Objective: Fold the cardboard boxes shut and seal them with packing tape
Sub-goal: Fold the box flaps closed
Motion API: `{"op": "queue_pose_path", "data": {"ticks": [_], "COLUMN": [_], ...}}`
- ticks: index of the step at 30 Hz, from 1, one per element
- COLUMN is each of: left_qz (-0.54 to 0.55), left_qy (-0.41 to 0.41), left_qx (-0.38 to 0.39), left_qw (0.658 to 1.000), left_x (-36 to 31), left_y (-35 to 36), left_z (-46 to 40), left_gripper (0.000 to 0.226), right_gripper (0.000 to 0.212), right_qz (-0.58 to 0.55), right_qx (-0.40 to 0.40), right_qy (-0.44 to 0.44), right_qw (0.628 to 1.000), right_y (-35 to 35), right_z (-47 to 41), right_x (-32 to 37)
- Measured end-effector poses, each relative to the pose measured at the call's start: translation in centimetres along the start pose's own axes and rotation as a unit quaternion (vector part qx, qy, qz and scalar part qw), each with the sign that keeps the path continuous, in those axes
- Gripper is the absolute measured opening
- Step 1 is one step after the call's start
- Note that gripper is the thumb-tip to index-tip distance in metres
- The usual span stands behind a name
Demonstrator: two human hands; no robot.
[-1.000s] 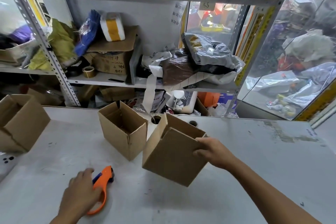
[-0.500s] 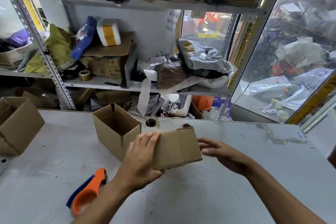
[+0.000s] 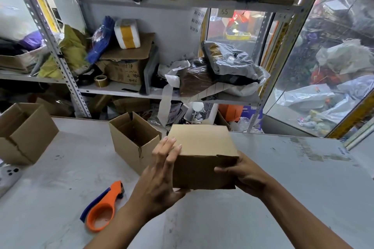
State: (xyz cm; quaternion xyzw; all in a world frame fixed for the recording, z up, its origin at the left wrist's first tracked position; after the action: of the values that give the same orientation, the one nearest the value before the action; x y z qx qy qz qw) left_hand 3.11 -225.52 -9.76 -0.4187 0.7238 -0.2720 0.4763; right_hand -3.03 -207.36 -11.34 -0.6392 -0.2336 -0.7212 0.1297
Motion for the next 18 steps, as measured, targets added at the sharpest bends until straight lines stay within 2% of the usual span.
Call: {"op": "queue_pose_path", "data": {"ticks": [4, 8, 13, 15, 18], "left_qz": [-0.013, -0.007, 0.174, 0.234, 0.255], "left_qy": [-0.010, -0.039, -0.088, -0.127, -0.152], "left_qx": [0.024, 0.076, 0.128, 0.134, 0.147], "left_qw": [1.000, 0.996, 0.972, 0.955, 0.944], "left_x": [-0.2, 0.1, 2.1, 3.3, 4.0], "left_y": [-0.1, 0.1, 0.4, 0.7, 1.1], "left_z": [-0.2, -0.5, -1.4, -1.8, -2.1], "left_gripper": [0.110, 0.123, 0.122, 0.122, 0.118], "right_gripper": [0.045, 0.031, 0.025, 0.026, 0.031], "right_qz": [-0.003, -0.038, -0.095, -0.124, -0.184], "right_qx": [0.019, -0.023, -0.102, -0.107, -0.092], "right_qy": [-0.009, 0.022, 0.109, 0.154, 0.187], "right_qw": [1.000, 0.999, 0.984, 0.974, 0.961], "right_y": [0.5, 0.6, 0.3, 0.4, 1.0], "right_z": [0.2, -0.2, -0.5, -0.1, 0.4], "right_x": [0.4, -0.1, -1.0, -1.2, -0.8]}}
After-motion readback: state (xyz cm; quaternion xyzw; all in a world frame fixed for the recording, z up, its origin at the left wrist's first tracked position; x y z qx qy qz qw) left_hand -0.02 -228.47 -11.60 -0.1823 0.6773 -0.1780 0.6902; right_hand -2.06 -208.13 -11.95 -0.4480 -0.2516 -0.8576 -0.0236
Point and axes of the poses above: each hand's wrist, its own z-axis away from the middle knuckle, its own y-axis out of the palm, x = y × z, the point moved 9 cm from there along -z, towards the middle knuckle, and after that the axes turned 14 degrees about -y, right-handed, at the moved point
